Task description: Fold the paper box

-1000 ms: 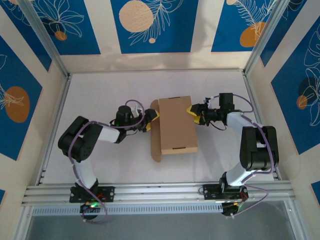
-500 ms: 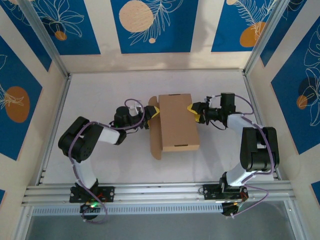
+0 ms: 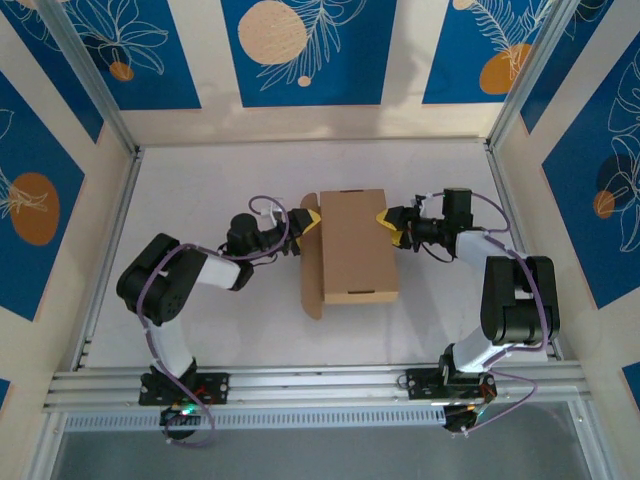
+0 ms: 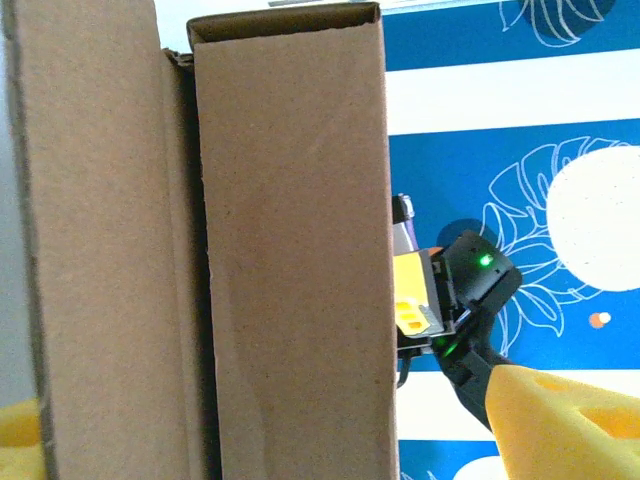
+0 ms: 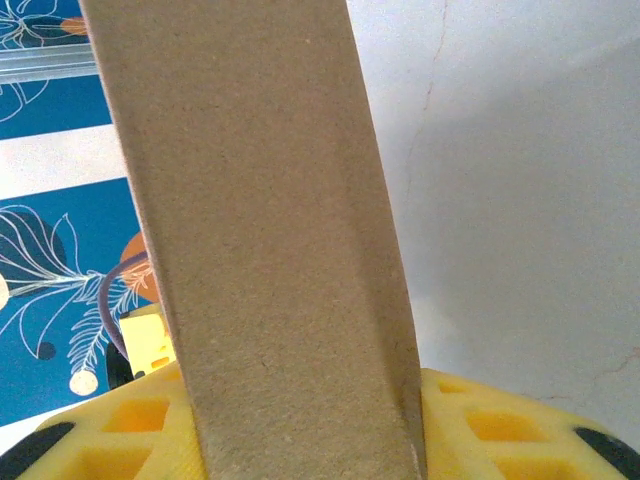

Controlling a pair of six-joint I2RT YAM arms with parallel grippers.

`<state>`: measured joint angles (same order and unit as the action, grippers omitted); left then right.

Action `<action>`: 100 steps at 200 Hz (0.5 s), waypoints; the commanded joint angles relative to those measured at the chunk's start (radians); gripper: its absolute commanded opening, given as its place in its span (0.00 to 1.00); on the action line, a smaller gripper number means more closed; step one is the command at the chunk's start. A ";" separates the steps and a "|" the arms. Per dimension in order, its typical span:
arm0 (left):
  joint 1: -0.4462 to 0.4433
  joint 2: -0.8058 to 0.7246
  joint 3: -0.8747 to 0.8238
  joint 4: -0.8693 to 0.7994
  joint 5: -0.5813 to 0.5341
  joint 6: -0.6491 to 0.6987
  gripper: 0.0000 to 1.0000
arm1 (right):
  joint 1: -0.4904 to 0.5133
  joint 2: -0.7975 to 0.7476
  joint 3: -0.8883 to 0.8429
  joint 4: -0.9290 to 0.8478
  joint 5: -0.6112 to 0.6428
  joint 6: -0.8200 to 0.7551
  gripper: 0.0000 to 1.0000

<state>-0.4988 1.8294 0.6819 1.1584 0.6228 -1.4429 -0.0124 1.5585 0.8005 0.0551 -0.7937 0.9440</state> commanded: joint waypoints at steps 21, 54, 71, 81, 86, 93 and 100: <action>-0.033 -0.019 0.079 0.003 0.066 0.049 0.79 | 0.030 -0.012 0.026 -0.040 -0.006 -0.009 0.41; -0.051 -0.001 0.112 0.013 0.100 0.047 0.69 | 0.037 -0.007 0.049 -0.065 -0.022 -0.029 0.41; -0.052 0.011 0.117 0.020 0.121 0.045 0.63 | 0.036 -0.009 0.058 -0.096 -0.022 -0.052 0.42; -0.051 0.020 0.120 0.031 0.131 0.040 0.60 | 0.036 -0.012 0.060 -0.101 -0.025 -0.053 0.42; -0.049 0.024 0.121 0.031 0.133 0.038 0.58 | 0.037 -0.012 0.061 -0.105 -0.025 -0.055 0.42; -0.048 0.025 0.123 0.025 0.135 0.041 0.55 | 0.037 -0.015 0.063 -0.113 -0.022 -0.060 0.44; -0.048 0.024 0.126 0.014 0.135 0.048 0.52 | 0.037 -0.017 0.065 -0.119 -0.020 -0.063 0.47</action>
<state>-0.5179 1.8488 0.7521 1.0950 0.6750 -1.4124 -0.0002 1.5578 0.8474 0.0166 -0.8009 0.9203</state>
